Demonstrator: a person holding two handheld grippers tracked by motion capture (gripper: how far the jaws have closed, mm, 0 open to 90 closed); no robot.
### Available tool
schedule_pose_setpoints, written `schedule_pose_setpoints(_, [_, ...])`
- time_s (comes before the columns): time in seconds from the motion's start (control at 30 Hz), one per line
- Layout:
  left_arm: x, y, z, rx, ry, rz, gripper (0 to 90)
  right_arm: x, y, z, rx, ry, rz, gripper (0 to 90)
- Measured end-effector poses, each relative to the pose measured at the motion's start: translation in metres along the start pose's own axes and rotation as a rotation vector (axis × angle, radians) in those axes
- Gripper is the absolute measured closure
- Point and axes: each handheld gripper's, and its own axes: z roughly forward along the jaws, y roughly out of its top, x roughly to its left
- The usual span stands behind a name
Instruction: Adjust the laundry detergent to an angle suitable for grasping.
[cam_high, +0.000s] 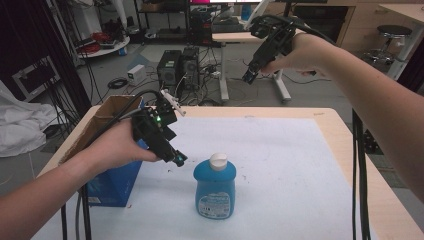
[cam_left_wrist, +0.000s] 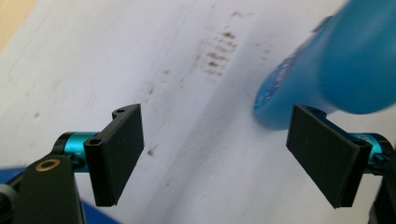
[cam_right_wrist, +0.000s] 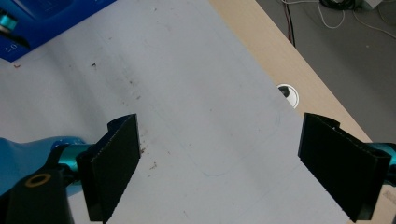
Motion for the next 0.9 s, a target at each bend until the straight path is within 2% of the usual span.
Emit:
schedule_pose_setpoints(0.03, [0.002, 0.0, 0.0, 0.013, 0.014, 0.0, 19.1, 0.001, 0.0, 0.0, 0.003, -0.001, 0.001, 12.6])
schedule_pose_setpoints(0.13, [0.005, 0.001, 0.004, 0.036, 0.046, -0.036, 19.1, 0.004, 0.001, -0.001, 0.0, 0.002, -0.008, 12.6])
schedule_pose_setpoints(0.17, [0.007, 0.001, 0.005, 0.052, 0.057, -0.033, 19.1, 0.005, 0.001, -0.002, 0.0, 0.001, -0.006, 12.7])
schedule_pose_setpoints(0.23, [0.008, 0.001, 0.007, 0.051, 0.061, -0.059, 19.1, 0.005, 0.001, -0.002, -0.001, 0.003, -0.005, 12.6])
schedule_pose_setpoints(0.33, [0.011, 0.002, 0.009, 0.06, 0.067, -0.059, 19.1, 0.007, 0.0, -0.003, 0.001, 0.001, -0.009, 12.6])
schedule_pose_setpoints(0.4, [0.01, 0.003, 0.011, 0.038, 0.066, -0.08, 19.1, 0.007, 0.0, -0.003, 0.004, -0.001, -0.01, 12.6])
schedule_pose_setpoints(0.47, [0.011, 0.002, 0.01, 0.056, 0.07, -0.067, 19.1, 0.007, -0.001, -0.003, 0.009, -0.005, -0.01, 12.7])
schedule_pose_setpoints(0.53, [0.01, 0.002, 0.01, 0.04, 0.073, -0.082, 19.1, 0.008, -0.001, -0.003, 0.002, -0.001, -0.01, 12.6])
schedule_pose_setpoints(0.67, [0.01, 0.002, 0.008, 0.055, 0.077, -0.071, 19.1, 0.009, -0.001, -0.002, 0.005, 0.003, -0.012, 12.6])
schedule_pose_setpoints(0.73, [0.01, 0.003, 0.009, 0.039, 0.068, -0.081, 19.1, 0.009, -0.001, -0.001, 0.003, 0.005, -0.014, 12.6])
schedule_pose_setpoints(0.83, [0.011, 0.004, 0.01, 0.047, 0.067, -0.068, 19.1, 0.008, 0.0, 0.0, 0.007, 0.006, -0.015, 12.6])
schedule_pose_setpoints(0.9, [0.01, 0.004, 0.011, 0.036, 0.069, -0.078, 19.1, 0.009, -0.001, 0.001, 0.004, 0.006, -0.013, 12.6])
